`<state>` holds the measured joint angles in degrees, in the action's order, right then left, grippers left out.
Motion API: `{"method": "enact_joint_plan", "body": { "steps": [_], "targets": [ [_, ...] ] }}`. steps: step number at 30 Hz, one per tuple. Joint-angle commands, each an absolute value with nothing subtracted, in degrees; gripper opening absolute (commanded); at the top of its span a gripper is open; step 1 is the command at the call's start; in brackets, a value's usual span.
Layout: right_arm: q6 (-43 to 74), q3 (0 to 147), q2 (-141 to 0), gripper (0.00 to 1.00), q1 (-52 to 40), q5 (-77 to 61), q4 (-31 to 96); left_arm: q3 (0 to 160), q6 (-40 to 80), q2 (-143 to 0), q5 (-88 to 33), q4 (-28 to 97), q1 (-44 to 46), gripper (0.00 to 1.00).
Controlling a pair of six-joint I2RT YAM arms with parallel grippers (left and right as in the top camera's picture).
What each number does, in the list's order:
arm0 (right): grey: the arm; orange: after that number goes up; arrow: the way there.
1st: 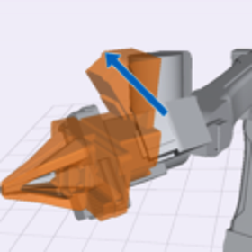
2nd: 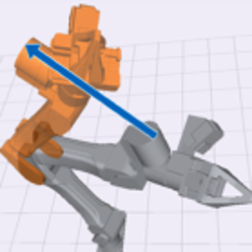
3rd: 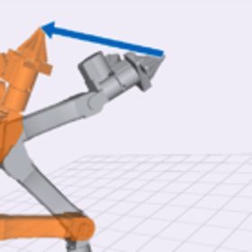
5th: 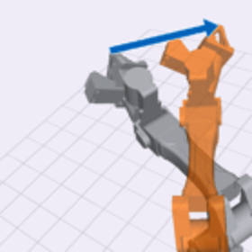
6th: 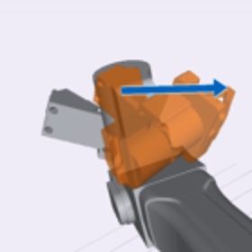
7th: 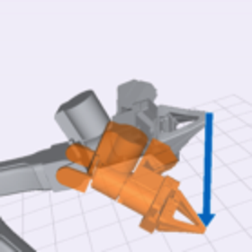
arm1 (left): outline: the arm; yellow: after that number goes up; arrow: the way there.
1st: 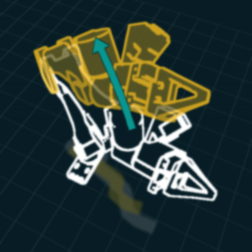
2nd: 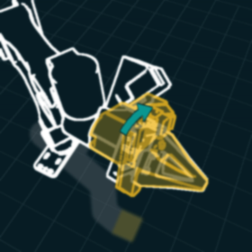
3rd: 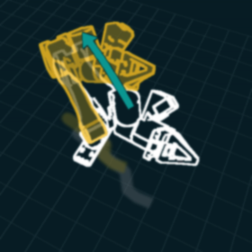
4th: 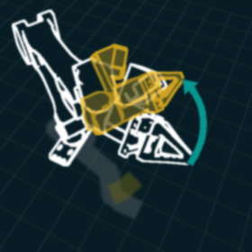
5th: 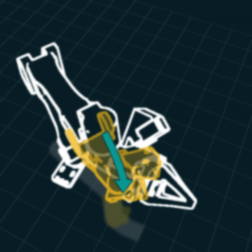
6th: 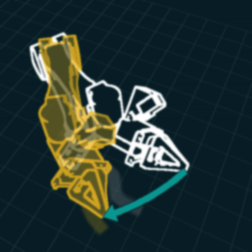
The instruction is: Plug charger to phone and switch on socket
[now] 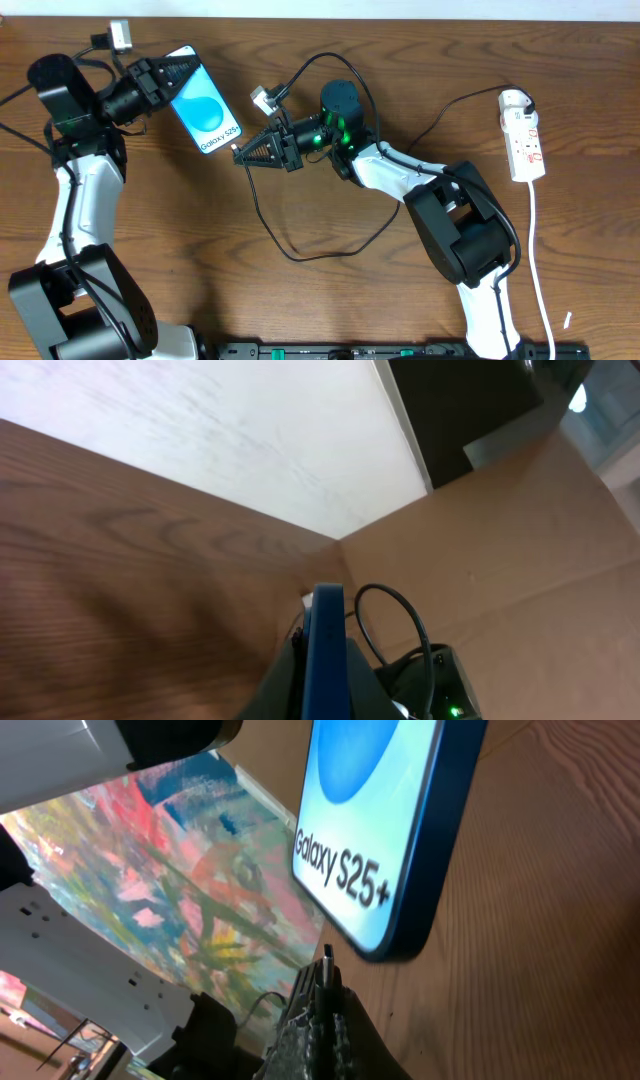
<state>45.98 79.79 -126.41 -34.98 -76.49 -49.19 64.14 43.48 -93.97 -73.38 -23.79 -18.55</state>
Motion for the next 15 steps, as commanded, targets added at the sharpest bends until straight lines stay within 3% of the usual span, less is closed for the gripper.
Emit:
{"method": "enact_joint_plan", "body": {
  "steps": [1, 15],
  "targets": [
    [45.0, 80.9, -125.8, 0.01, -35.3, -76.4, -49.5, 64.1, 43.8, -92.9, -75.4, -24.1, -17.2, 0.08],
    [45.2, 80.9, -125.8, 0.01, -35.3, -76.5, -49.5, 64.1, 43.5, -92.9, -75.5, -24.3, -16.3, 0.08]
  ]
}}
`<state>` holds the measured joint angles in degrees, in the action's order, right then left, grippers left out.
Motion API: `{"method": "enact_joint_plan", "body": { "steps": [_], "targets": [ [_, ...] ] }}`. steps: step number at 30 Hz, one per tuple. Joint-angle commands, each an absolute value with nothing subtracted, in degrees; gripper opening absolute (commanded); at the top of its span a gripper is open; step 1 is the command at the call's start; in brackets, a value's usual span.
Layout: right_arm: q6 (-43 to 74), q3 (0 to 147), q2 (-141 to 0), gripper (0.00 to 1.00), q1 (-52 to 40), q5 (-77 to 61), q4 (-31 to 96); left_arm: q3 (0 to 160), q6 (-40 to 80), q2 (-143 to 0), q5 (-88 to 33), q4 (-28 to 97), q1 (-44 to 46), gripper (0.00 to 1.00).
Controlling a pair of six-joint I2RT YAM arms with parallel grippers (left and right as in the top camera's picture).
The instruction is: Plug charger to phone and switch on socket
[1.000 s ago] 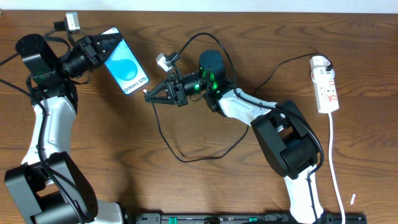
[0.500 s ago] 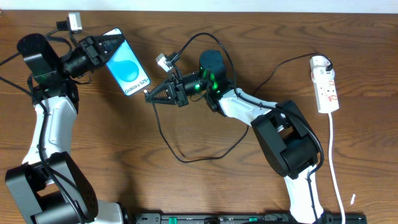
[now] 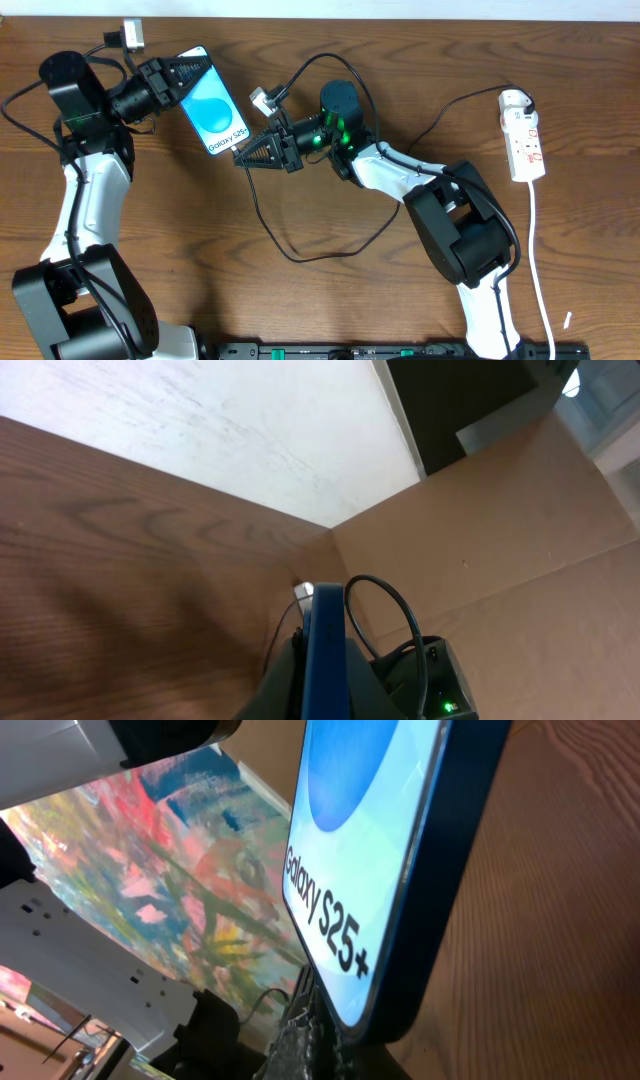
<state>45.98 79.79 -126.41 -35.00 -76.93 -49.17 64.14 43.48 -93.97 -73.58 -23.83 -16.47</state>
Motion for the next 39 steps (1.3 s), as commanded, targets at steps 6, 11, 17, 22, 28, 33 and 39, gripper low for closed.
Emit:
{"method": "enact_joint_plan", "body": {
  "steps": [6, 11, 17, 22, 28, 33, 39],
  "targets": [
    [43.1, 80.9, -125.8, 0.01, -35.0, -76.9, -48.2, 64.1, 43.7, -92.9, -75.4, -27.1, -17.0, 0.07],
    [37.4, 80.9, -126.1, 0.01, -34.7, -77.1, -43.5, 64.1, 44.0, -92.9, -75.6, -27.4, -18.4, 0.07],
    [36.6, 80.9, -129.0, 0.01, -34.7, -77.4, -44.4, 64.1, 44.1, -92.9, -76.1, -27.4, -19.1, 0.07],
    [41.9, 80.9, -132.8, 0.01, -34.7, -78.4, -53.1, 64.1, 44.0, -92.9, -76.0, -27.4, -19.1, 0.08],
    [52.7, 80.9, -135.7, 0.01, -34.7, -78.4, -67.7, 64.1, 44.0, -92.9, -76.1, -27.3, -19.1, 0.07],
    [60.0, 80.9, -135.7, 0.01, -35.0, -78.4, -77.0, 64.1, 44.0, -92.9, -76.1, -27.3, -19.0, 0.08],
    [66.0, 81.0, -135.7, 0.01, -35.9, -77.2, -82.2, 64.1, 44.0, -92.9, -77.6, -27.3, -19.0, 0.08]
  ]
}}
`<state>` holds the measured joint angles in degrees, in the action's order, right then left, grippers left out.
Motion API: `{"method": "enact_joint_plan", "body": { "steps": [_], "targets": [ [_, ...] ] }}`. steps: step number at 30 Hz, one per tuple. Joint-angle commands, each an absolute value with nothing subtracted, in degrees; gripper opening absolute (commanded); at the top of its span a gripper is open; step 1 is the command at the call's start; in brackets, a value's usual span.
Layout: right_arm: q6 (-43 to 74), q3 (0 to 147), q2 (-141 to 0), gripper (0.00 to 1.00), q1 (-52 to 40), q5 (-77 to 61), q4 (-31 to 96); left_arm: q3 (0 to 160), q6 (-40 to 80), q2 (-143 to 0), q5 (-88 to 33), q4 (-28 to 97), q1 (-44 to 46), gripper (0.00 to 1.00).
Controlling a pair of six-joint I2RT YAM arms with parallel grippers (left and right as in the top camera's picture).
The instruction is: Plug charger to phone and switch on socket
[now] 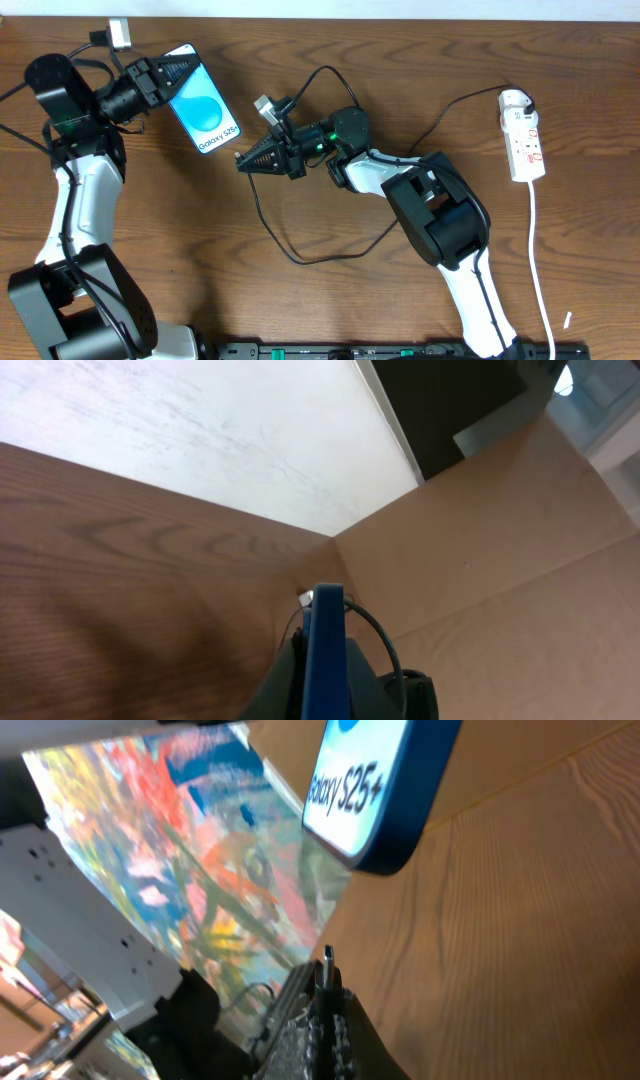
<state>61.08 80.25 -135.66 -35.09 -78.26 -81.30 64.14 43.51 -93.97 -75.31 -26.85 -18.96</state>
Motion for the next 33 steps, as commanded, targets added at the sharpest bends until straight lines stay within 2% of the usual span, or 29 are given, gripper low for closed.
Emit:
{"method": "enact_joint_plan", "body": {
  "steps": [1, 9, 33],
  "targets": [
    [66.5, 81.0, -135.7, 0.01, -35.9, -76.8, -82.5, 64.1, 44.0, -92.9, -77.7, -27.1, -19.0, 0.07],
    [72.4, 81.8, -135.7, 0.02, -36.1, -76.5, -90.2, 64.1, 44.0, -92.9, -78.4, -27.1, -17.3, 0.07],
    [73.3, 81.8, -135.7, 0.01, -36.1, -75.6, -90.3, 64.1, 43.1, -92.9, -78.8, -27.1, -15.4, 0.07]
  ]
}}
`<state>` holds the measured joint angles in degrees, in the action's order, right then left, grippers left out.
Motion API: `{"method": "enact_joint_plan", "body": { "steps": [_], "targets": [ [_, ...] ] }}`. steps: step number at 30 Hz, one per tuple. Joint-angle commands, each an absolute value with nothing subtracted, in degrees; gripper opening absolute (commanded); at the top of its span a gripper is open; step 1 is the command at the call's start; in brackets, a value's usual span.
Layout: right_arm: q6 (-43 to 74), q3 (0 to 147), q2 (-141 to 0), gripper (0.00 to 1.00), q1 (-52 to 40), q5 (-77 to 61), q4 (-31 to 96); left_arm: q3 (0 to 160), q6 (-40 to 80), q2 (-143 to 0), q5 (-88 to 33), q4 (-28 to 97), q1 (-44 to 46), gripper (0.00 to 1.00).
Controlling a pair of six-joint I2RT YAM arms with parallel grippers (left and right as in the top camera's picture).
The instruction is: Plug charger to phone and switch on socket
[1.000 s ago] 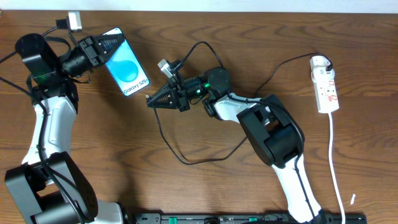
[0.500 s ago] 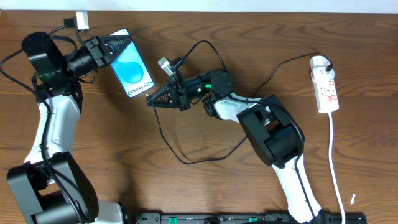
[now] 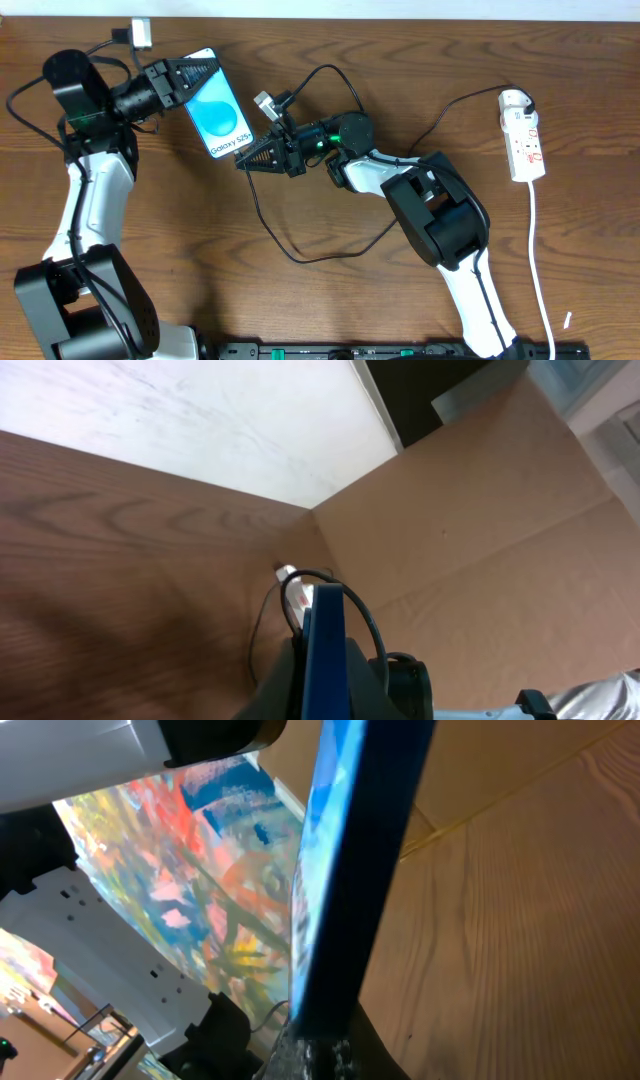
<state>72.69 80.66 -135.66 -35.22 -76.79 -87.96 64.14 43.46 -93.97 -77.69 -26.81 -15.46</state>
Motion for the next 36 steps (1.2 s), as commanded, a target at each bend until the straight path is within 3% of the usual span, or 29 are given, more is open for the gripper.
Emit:
{"method": "enact_joint_plan", "body": {
  "steps": [1, 36],
  "targets": [
    [73.3, 81.8, -135.7, 0.01, -36.1, -75.6, -90.3, 64.1, 43.1, -92.9, -78.8, -27.1, -15.4, 0.07],
    [73.2, 81.8, -135.7, 0.01, -35.9, -75.4, -90.3, 64.0, 39.6, -92.9, -75.4, -22.6, -15.4, 0.08]
  ]
}}
